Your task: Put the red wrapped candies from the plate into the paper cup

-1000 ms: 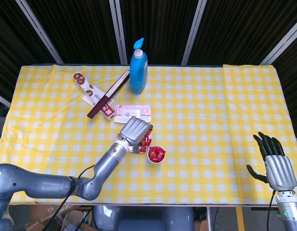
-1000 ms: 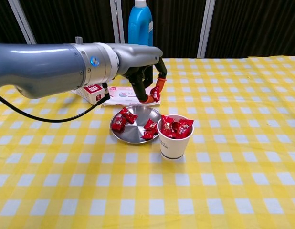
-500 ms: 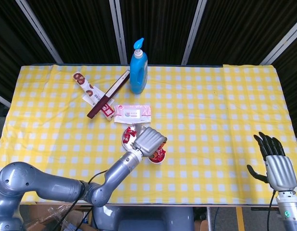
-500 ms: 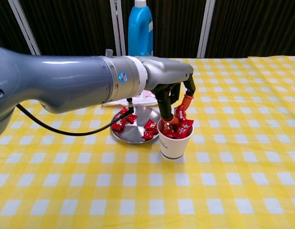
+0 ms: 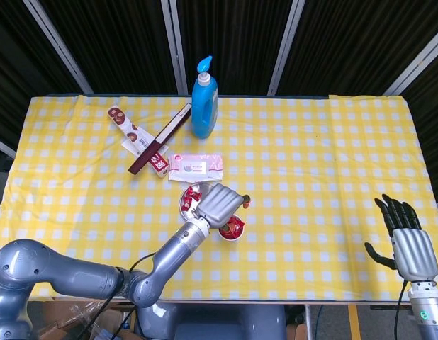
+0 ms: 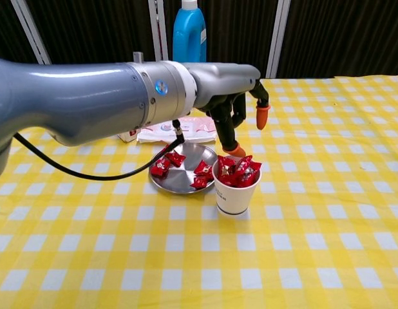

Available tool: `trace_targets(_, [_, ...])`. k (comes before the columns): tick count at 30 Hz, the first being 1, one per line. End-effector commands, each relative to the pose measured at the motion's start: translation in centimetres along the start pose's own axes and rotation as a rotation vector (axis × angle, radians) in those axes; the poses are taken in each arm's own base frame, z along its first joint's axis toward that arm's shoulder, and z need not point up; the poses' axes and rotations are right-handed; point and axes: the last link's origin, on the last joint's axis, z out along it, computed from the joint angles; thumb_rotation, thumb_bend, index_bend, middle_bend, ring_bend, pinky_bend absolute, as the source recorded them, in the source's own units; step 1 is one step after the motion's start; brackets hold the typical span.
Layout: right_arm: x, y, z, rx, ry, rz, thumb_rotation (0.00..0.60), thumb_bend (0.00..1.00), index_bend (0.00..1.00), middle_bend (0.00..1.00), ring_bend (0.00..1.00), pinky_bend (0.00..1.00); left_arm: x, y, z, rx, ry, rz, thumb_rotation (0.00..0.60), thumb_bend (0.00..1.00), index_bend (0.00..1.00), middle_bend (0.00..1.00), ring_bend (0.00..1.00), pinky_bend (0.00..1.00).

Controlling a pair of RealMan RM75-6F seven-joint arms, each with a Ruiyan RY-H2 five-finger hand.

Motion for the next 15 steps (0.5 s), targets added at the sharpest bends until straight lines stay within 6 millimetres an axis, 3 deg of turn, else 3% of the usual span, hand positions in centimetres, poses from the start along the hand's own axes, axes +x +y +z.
trace_targets(1, [0.0, 0.0, 0.0, 0.0, 0.001, -0.004, 0.6, 0.36, 0.0, 0.0, 0.0, 0.0, 1.6, -1.0, -1.3, 0.022, 0.06, -0.089, 0.6, 0.23, 0.37, 0.74, 0.82, 0.88])
trace_targets(6, [-0.1, 0.0, 0.0, 0.0, 0.003, -0.019, 0.6, 0.36, 0.0, 0.0, 0.0, 0.0, 3.0, -3.6, -4.7, 0.057, 0.144, -0.141, 0.6, 0.22, 0.36, 0.62, 0.69, 0.77])
trace_targets(8, [-0.1, 0.1, 0.0, 0.0, 0.007, -0.025, 0.6, 0.36, 0.0, 0.0, 0.0, 0.0, 3.3, -5.2, -6.6, 0.088, 0.183, -0.151, 0.6, 0.22, 0.33, 0.52, 0.59, 0.66])
trace_targets(13, [-0.2, 0.2, 0.0, -0.004, 0.01, -0.048, 0.6, 0.36, 0.0, 0.0, 0.0, 0.0, 2.9, -10.2, -13.2, 0.212, 0.293, -0.099, 0.6, 0.21, 0.22, 0.28, 0.33, 0.39])
trace_targets(15, [-0.2, 0.3, 0.0, -0.004, 0.012, -0.064, 0.6, 0.36, 0.0, 0.0, 0.0, 0.0, 2.0, -12.8, -17.1, 0.286, 0.32, -0.049, 0.6, 0.2, 0.16, 0.19, 0.24, 0.31])
